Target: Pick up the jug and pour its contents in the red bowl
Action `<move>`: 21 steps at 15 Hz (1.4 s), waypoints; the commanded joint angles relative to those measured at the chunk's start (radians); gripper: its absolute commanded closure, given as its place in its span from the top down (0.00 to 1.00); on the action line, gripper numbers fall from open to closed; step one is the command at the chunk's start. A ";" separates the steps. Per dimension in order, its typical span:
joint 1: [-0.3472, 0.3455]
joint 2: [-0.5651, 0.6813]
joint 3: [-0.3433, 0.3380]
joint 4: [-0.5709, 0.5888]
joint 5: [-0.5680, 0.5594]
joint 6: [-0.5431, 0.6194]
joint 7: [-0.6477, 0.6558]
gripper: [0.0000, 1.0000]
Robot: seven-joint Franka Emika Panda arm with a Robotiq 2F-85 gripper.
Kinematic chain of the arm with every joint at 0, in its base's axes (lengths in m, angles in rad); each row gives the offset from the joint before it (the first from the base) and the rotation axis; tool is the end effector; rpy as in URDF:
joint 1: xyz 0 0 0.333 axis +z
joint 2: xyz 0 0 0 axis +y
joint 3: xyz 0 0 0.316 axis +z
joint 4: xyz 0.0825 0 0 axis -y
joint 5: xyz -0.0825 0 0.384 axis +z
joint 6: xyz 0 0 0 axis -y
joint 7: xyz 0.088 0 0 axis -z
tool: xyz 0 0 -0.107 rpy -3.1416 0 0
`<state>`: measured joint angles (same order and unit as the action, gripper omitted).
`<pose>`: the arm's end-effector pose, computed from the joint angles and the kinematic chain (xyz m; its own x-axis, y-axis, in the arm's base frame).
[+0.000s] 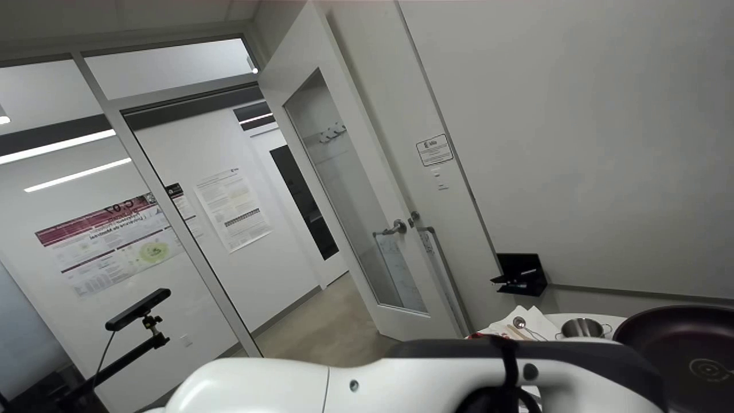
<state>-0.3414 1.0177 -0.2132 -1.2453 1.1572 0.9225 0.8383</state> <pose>0.6113 -0.1852 0.1866 -0.1533 -0.0459 -0.9871 -0.9486 -0.2730 0.1600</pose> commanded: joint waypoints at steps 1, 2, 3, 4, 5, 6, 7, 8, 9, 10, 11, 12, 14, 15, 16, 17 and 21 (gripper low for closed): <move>0.091 -0.087 -0.023 -0.058 -0.150 0.033 -0.067 0.07; 0.119 -0.106 -0.025 -0.070 -0.197 0.052 -0.084 0.07; 0.143 -0.123 -0.026 -0.081 -0.238 0.072 -0.097 0.07; 0.170 -0.142 -0.027 -0.099 -0.281 0.102 -0.111 0.07; 0.194 -0.158 -0.026 -0.111 -0.323 0.130 -0.124 0.07; 0.220 -0.175 -0.025 -0.131 -0.365 0.170 -0.138 0.07; 0.244 -0.191 -0.023 -0.149 -0.405 0.212 -0.148 0.07; 0.263 -0.208 -0.019 -0.171 -0.439 0.256 -0.157 0.07; 0.279 -0.222 -0.013 -0.192 -0.465 0.302 -0.164 0.07; 0.296 -0.239 -0.009 -0.219 -0.488 0.361 -0.172 0.07; 0.310 -0.255 -0.004 -0.245 -0.505 0.416 -0.179 0.07; 0.322 -0.270 0.002 -0.273 -0.517 0.477 -0.184 0.07; 0.345 -0.297 0.013 -0.329 -0.545 0.606 -0.192 0.07; 0.359 -0.313 0.016 -0.359 -0.562 0.682 -0.196 0.07; 0.370 -0.326 0.023 -0.388 -0.578 0.749 -0.196 0.07; 0.377 -0.337 0.032 -0.413 -0.593 0.806 -0.192 0.07; 0.403 -0.385 0.079 -0.509 -0.648 0.966 -0.177 0.07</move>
<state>0.0415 0.7134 -0.1633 -1.6391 0.5587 1.7828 0.6658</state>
